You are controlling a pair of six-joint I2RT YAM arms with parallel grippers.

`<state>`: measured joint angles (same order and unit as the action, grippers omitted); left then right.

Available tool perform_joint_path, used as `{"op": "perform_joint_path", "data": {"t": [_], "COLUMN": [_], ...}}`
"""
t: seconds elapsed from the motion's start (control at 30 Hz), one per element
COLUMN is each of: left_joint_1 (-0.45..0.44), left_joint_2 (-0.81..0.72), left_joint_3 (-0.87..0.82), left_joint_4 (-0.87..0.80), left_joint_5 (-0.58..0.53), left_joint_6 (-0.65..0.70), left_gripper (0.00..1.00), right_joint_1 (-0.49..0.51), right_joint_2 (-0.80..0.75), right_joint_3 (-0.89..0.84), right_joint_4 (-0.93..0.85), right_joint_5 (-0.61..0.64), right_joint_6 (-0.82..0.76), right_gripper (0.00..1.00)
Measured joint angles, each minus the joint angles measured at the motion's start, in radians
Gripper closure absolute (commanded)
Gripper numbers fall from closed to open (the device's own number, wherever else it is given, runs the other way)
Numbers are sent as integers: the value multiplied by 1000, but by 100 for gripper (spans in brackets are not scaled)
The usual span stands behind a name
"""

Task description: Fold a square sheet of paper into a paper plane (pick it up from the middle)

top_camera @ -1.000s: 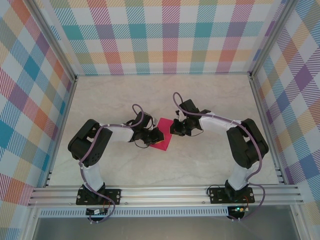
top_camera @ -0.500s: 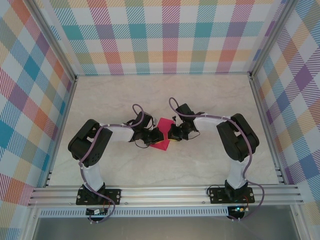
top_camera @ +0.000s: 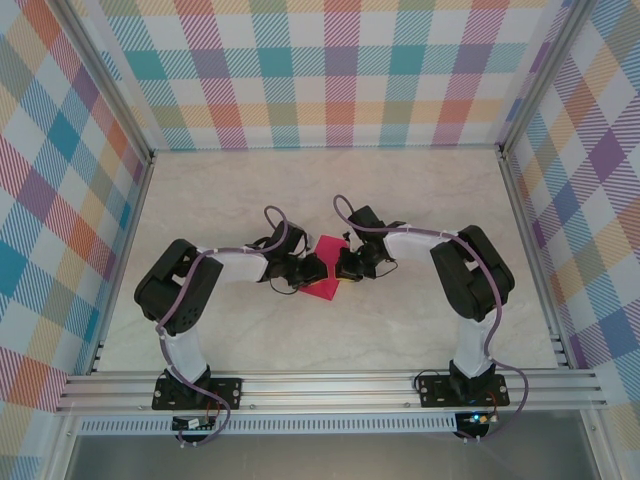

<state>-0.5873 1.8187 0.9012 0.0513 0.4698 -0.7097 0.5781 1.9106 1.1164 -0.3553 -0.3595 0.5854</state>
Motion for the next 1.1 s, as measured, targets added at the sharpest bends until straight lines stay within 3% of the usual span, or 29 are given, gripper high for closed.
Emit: {"op": "perform_joint_path", "data": {"t": [0.5,0.87,1.1], "left_joint_1": [0,1,2], "left_joint_2": [24,24,23], "left_joint_3": [71,58,43], "left_joint_4": [-88,-66,-30], "left_joint_5": [-156,-158,-153], "left_joint_6": [53,53,41], "left_gripper": [88,92,92], "right_joint_1": [0,0,27], "right_joint_2": [4,-7,-104], "right_joint_3": [5,5,-8], "right_joint_4": [-6,3,29], "right_joint_5": [0,-24,-66], "right_joint_6": [-3,0,31], "right_gripper": [94,94,94]}}
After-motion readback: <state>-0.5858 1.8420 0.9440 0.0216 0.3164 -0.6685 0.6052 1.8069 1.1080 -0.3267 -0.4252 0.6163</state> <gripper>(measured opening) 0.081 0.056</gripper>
